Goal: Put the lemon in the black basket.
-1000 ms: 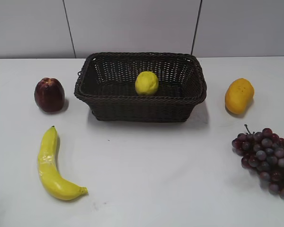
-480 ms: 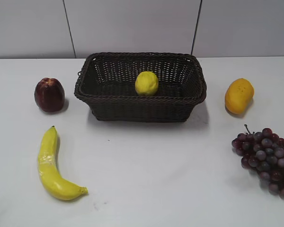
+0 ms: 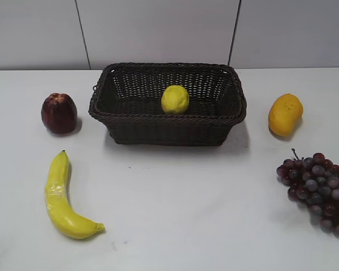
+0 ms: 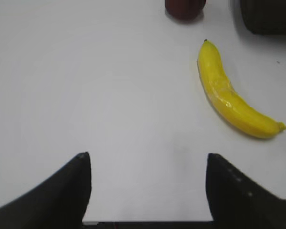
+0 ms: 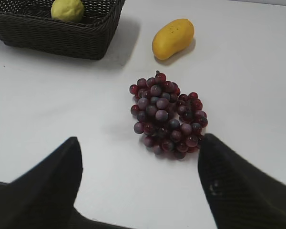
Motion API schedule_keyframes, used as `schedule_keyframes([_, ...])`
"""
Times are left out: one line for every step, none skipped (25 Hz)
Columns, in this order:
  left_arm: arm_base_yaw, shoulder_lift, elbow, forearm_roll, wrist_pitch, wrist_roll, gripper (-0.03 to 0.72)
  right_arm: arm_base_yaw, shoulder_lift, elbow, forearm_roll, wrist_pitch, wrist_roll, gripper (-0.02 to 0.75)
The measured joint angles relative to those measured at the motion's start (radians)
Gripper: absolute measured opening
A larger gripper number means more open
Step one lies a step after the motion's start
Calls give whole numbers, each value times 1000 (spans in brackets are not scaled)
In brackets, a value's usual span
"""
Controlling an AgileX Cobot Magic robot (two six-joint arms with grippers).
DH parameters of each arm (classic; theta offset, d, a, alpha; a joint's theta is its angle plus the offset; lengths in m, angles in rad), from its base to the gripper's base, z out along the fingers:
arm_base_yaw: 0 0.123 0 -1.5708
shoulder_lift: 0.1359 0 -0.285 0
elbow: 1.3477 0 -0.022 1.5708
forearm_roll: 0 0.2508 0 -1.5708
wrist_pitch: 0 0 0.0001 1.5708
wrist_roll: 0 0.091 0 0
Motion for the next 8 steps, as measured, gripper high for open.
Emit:
schedule_keyframes([0,-29,0,0,0,0,550,0,0,0,0,0,0,571])
schedule_keyframes([0,-52,1,0,0,0,550,0,0,0,0,0,0,571])
schedule_keyframes([0,-79,3,0,1,0,550,0,0,0,0,0,0,571])
schedule_keyframes([0,-102,6,0,3,0,549,0,0,0,0,0,0,571])
schedule_keyframes([0,-121,7,0,6,0,548,0,0,0,0,0,0,571])
schedule_keyframes([0,-139,7,0,6,0,547,0,0,0,0,0,0,571])
schedule_keyframes([0,-149,7,0,6,0,545,0,0,0,0,0,0,571])
schedule_keyframes([0,-151,7,0,8,0,540,0,0,0,0,0,0,571])
